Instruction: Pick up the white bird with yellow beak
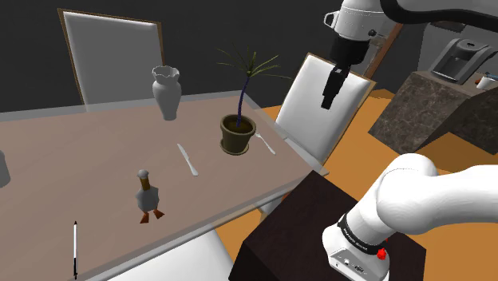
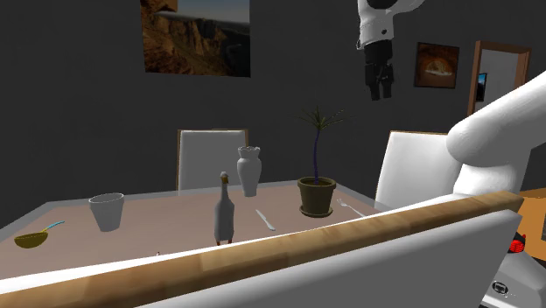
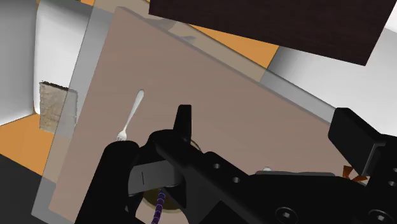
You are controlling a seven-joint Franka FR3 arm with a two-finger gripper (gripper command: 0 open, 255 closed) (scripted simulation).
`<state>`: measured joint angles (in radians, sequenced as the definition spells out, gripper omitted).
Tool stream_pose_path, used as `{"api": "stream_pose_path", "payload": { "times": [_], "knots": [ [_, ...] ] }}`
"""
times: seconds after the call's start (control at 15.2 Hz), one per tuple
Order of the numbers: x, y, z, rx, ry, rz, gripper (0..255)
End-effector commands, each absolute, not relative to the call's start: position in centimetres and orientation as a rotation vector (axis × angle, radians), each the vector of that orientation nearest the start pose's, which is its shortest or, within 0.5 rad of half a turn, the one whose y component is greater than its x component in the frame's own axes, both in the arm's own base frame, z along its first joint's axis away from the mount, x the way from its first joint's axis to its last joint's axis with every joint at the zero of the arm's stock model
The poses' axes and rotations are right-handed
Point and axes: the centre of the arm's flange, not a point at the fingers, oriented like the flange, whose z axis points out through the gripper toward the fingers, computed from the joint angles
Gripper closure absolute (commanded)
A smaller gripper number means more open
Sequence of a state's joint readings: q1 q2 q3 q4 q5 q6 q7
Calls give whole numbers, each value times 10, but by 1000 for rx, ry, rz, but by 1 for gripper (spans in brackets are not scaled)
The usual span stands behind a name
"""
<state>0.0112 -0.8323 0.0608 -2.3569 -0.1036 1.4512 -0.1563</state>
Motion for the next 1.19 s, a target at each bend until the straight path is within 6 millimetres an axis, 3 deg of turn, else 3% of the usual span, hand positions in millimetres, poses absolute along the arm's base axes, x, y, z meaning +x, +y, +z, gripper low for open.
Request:
{"api": "stream_pose_path", "payload": {
  "times": [0.0, 1.12],
  "knots": [
    [281, 14, 594, -3267, -325, 134, 0],
    [380, 181, 501, -3209, -261, 98, 0]
  ]
}}
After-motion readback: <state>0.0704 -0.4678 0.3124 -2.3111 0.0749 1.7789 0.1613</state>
